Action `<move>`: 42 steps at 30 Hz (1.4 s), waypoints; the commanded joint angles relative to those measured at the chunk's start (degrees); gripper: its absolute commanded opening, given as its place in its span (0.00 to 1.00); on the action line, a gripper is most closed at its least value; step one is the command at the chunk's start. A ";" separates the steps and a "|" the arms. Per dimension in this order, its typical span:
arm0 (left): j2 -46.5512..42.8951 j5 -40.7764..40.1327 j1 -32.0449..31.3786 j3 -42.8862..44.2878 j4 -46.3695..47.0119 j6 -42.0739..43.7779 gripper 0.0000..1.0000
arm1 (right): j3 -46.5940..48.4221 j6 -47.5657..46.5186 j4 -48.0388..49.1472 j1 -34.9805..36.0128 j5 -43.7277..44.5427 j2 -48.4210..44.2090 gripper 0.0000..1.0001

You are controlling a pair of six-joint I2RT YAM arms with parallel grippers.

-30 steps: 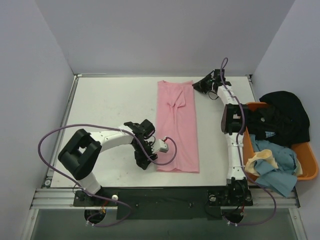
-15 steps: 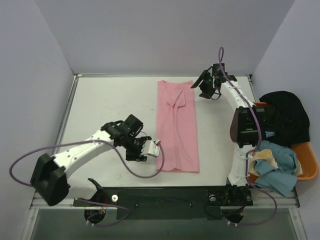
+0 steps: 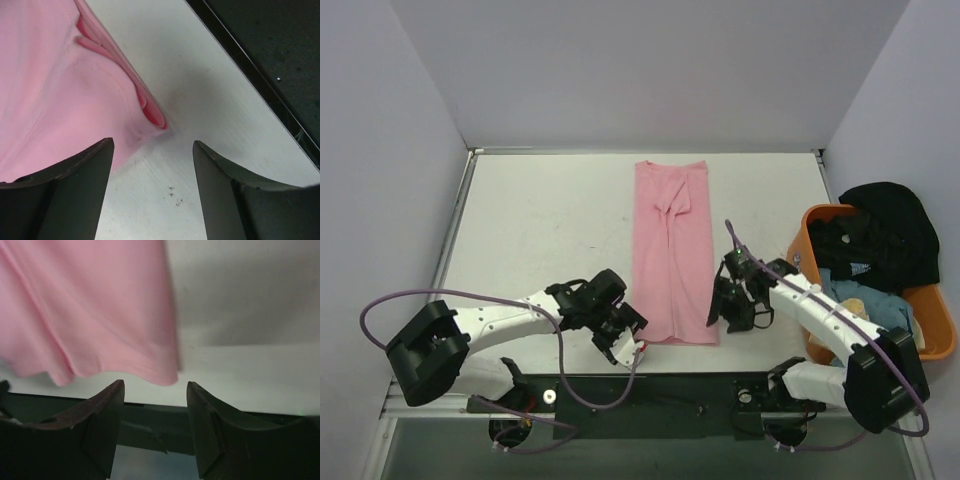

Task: Fold and stack the t-shirts
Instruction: Rotate the tshirt 90 degrees, then grab the bottom of the folded rectangular tshirt with both arms

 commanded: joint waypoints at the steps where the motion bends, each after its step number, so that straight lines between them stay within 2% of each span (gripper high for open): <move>1: 0.61 1.86 -2.20 -3.72 9.79 4.27 0.74 | -10.34 7.11 -1.37 6.43 0.35 -7.08 0.48; 6: 3.42 0.89 -3.00 -3.64 13.06 2.86 0.62 | -16.34 10.89 5.76 9.18 0.78 -5.69 0.48; 11: 4.30 -1.39 -3.35 -4.17 13.42 2.95 0.56 | -14.07 9.67 4.55 9.00 2.27 -3.22 0.48; 12: 4.22 -1.83 -3.35 -4.26 12.80 3.56 0.51 | -12.58 9.40 3.84 9.09 2.10 -4.26 0.48; 13: 4.22 -2.01 -3.35 -4.43 12.10 3.91 0.40 | -12.04 9.14 2.09 9.00 1.92 -4.79 0.48; 15: 3.87 -2.01 -3.35 -4.87 11.74 4.44 0.30 | -10.99 9.14 0.15 8.91 2.18 -7.34 0.48; 17: 3.34 -1.75 -3.61 -5.49 11.65 4.71 0.25 | -11.42 9.57 -0.47 8.30 2.71 -9.63 0.50; 22: 3.07 -1.57 -4.67 -4.96 12.35 3.31 0.22 | -12.57 7.65 0.84 4.44 3.42 -6.04 0.53; 26: 2.99 -1.66 -4.93 -4.52 12.35 2.86 0.18 | -13.88 8.25 7.15 3.64 1.31 -3.84 0.52; 27: 2.99 -1.66 -5.02 -4.52 12.27 2.43 0.17 | -14.84 8.52 8.48 3.55 0.61 -3.05 0.51; 29: 2.81 -1.75 -5.28 -4.61 12.18 1.37 0.10 | -16.42 8.87 11.64 3.81 -1.06 0.29 0.40; 30: 2.38 -1.75 -5.46 -4.52 11.92 1.02 0.01 | -17.30 8.96 12.61 3.90 -1.41 2.21 0.26; 31: 2.20 -1.83 -5.90 -4.61 11.65 -0.20 0.00 | -17.92 8.70 13.14 4.34 -1.77 2.84 0.18; 32: 1.24 -1.92 -6.42 -4.70 10.78 -0.91 0.00 | -18.80 8.70 13.32 4.60 -1.94 3.11 0.04; 33: 0.88 -2.01 -7.56 -4.61 10.08 -3.79 0.00 | -19.33 8.70 13.06 4.69 -2.47 2.76 0.00; 38: -4.65 -1.04 -9.07 -3.65 5.77 -20.83 0.00 | -17.76 8.96 3.15 7.93 -2.91 -6.44 0.00; 41: -5.98 -3.85 -8.63 -2.59 3.66 -27.19 0.00 | -15.21 8.44 -3.19 8.82 -5.62 -10.15 0.00; 42: -6.07 -4.12 -6.71 -1.72 3.22 -28.94 0.00 | -14.07 8.35 -3.46 8.65 -6.68 -11.12 0.00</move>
